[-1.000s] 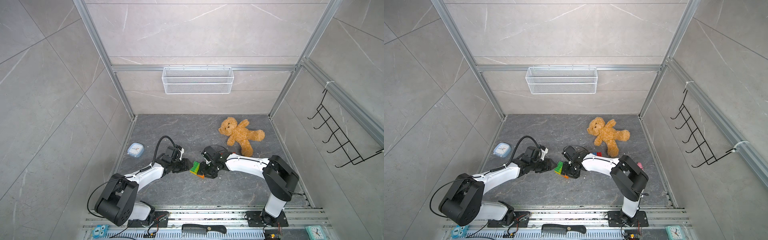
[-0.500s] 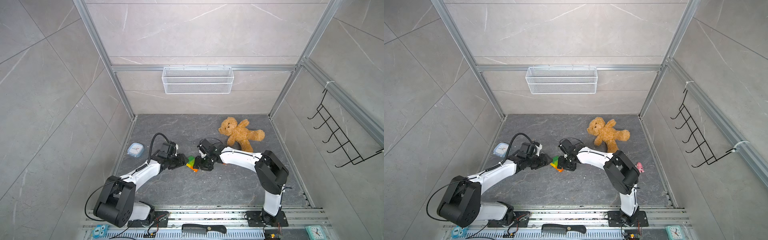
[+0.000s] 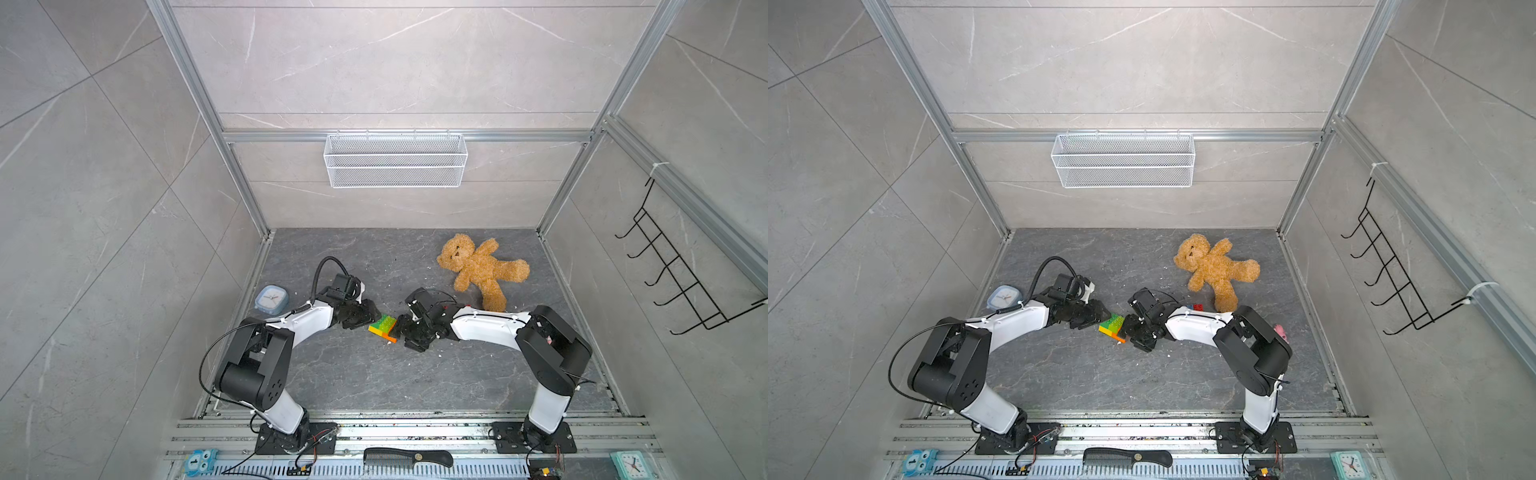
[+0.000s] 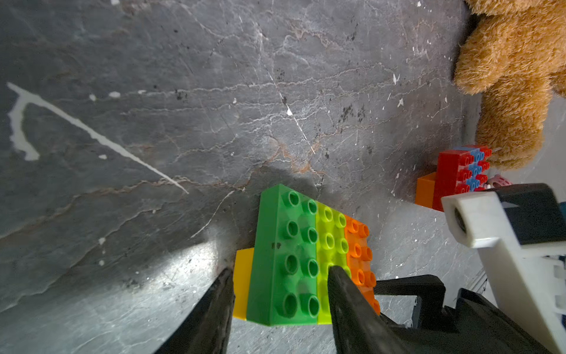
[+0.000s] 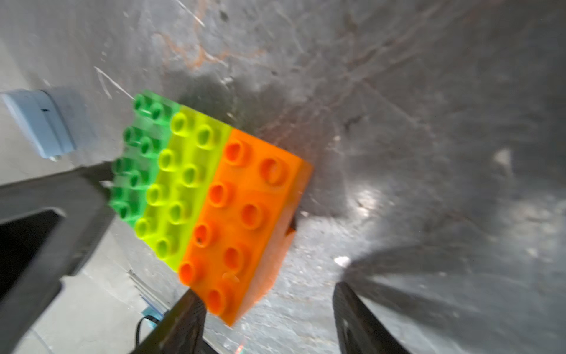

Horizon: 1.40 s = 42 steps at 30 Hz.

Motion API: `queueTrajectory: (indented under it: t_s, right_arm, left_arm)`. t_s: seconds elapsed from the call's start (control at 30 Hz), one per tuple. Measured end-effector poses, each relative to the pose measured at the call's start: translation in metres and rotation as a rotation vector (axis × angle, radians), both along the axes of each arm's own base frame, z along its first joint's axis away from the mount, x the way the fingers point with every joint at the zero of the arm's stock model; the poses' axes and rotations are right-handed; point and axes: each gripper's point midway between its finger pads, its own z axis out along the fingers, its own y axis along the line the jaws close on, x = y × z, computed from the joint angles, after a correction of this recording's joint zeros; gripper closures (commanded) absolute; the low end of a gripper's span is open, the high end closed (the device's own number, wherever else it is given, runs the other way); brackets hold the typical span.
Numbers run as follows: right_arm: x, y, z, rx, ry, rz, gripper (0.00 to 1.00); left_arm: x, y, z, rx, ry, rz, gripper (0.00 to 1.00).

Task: Assemble a rectangle with lego
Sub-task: Adjust the lego brick at the center of the board.

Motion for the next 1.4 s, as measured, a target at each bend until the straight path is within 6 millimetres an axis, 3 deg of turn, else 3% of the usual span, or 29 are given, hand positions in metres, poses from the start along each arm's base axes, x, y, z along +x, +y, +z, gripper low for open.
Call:
queueTrajectory:
  t_s: [0.27, 0.67, 0.9, 1.4]
  right_arm:
    - [0.003, 0.003, 0.017, 0.042, -0.017, -0.027, 0.3]
    - [-0.003, 0.001, 0.008, 0.025, 0.003, -0.036, 0.46]
    - [-0.01, 0.004, -0.002, -0.012, -0.031, 0.054, 0.52]
    - [0.013, 0.0, 0.0, -0.087, -0.11, 0.294, 0.59]
  left_arm:
    - [-0.011, -0.002, -0.007, -0.032, 0.019, -0.013, 0.57]
    - [-0.033, 0.004, -0.009, -0.077, 0.043, 0.032, 0.57]
    - [-0.038, 0.0, -0.01, -0.115, 0.04, 0.053, 0.57]
    - [-0.029, -0.003, -0.009, -0.131, 0.02, 0.122, 0.58]
